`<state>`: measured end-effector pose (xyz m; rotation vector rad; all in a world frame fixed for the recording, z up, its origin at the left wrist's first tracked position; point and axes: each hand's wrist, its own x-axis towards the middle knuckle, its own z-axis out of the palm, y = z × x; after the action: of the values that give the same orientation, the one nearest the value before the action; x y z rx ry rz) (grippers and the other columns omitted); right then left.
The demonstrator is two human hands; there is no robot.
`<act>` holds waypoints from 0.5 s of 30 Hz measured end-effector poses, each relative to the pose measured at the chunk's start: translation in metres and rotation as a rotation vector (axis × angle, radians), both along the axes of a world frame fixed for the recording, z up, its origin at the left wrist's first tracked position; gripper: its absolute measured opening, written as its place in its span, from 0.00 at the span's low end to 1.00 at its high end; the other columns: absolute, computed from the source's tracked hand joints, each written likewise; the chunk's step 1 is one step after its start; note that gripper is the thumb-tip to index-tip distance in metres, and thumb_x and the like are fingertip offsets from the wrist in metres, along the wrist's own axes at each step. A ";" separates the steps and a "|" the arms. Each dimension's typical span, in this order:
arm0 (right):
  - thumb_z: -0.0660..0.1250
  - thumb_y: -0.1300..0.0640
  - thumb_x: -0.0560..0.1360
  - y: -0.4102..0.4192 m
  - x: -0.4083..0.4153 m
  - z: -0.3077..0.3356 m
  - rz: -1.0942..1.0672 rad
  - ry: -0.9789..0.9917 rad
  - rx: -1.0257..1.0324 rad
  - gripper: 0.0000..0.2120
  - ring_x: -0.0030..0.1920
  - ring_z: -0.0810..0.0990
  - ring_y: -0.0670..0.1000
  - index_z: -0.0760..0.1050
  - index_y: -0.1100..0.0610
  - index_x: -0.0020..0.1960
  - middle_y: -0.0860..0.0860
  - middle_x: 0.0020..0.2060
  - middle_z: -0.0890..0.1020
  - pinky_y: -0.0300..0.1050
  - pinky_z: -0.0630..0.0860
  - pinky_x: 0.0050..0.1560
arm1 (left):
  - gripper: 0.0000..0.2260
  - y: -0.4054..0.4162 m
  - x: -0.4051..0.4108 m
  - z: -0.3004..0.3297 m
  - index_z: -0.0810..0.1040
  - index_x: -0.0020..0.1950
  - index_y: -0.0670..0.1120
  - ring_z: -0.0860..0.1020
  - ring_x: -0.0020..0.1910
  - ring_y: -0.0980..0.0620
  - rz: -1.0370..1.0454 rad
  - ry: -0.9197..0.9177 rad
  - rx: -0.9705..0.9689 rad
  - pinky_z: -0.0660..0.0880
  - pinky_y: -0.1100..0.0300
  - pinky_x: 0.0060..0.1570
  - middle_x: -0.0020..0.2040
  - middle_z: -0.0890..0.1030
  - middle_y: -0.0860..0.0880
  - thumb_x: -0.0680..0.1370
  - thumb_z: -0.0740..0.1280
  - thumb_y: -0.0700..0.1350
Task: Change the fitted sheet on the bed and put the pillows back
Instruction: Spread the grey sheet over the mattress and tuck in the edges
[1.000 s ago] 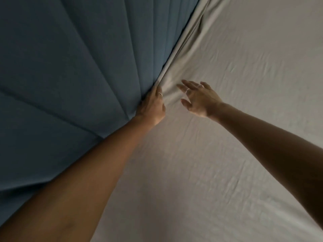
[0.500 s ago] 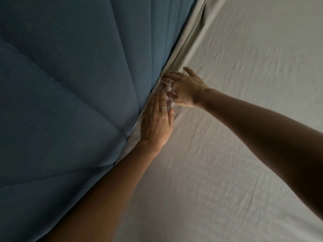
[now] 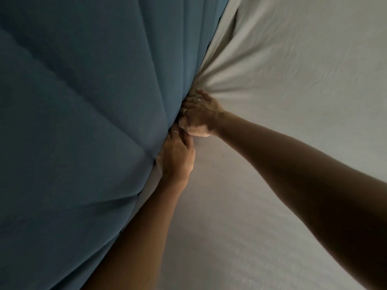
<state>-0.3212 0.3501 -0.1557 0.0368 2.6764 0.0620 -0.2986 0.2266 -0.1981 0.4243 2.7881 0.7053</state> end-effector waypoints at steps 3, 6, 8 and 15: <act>0.46 0.44 0.80 0.002 -0.008 -0.009 0.036 0.034 -0.023 0.25 0.76 0.56 0.50 0.67 0.49 0.72 0.47 0.71 0.69 0.56 0.41 0.75 | 0.20 0.004 0.004 -0.001 0.74 0.65 0.44 0.78 0.54 0.39 0.046 0.031 -0.087 0.73 0.50 0.45 0.58 0.80 0.41 0.82 0.52 0.53; 0.47 0.45 0.80 0.013 -0.015 -0.007 0.107 0.043 -0.078 0.24 0.74 0.60 0.50 0.73 0.50 0.67 0.48 0.67 0.75 0.54 0.42 0.75 | 0.18 0.004 0.010 -0.006 0.77 0.62 0.43 0.81 0.46 0.39 0.042 0.159 0.006 0.74 0.52 0.37 0.52 0.83 0.41 0.82 0.55 0.51; 0.47 0.46 0.78 0.023 -0.012 -0.003 0.151 0.070 -0.161 0.25 0.71 0.66 0.52 0.76 0.53 0.63 0.51 0.63 0.78 0.53 0.46 0.75 | 0.19 0.000 0.012 -0.016 0.77 0.65 0.43 0.82 0.47 0.40 0.023 0.233 0.069 0.77 0.52 0.37 0.55 0.83 0.42 0.81 0.56 0.49; 0.55 0.55 0.72 0.080 0.021 0.003 0.174 0.560 -0.192 0.22 0.59 0.79 0.58 0.78 0.59 0.61 0.58 0.58 0.81 0.49 0.68 0.65 | 0.27 -0.009 0.019 -0.028 0.62 0.76 0.45 0.64 0.74 0.49 -0.301 0.545 0.249 0.62 0.54 0.72 0.75 0.65 0.47 0.78 0.59 0.31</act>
<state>-0.3005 0.4304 -0.1524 -0.2799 3.2238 -0.1767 -0.2794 0.2175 -0.2261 1.2188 3.0117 0.9852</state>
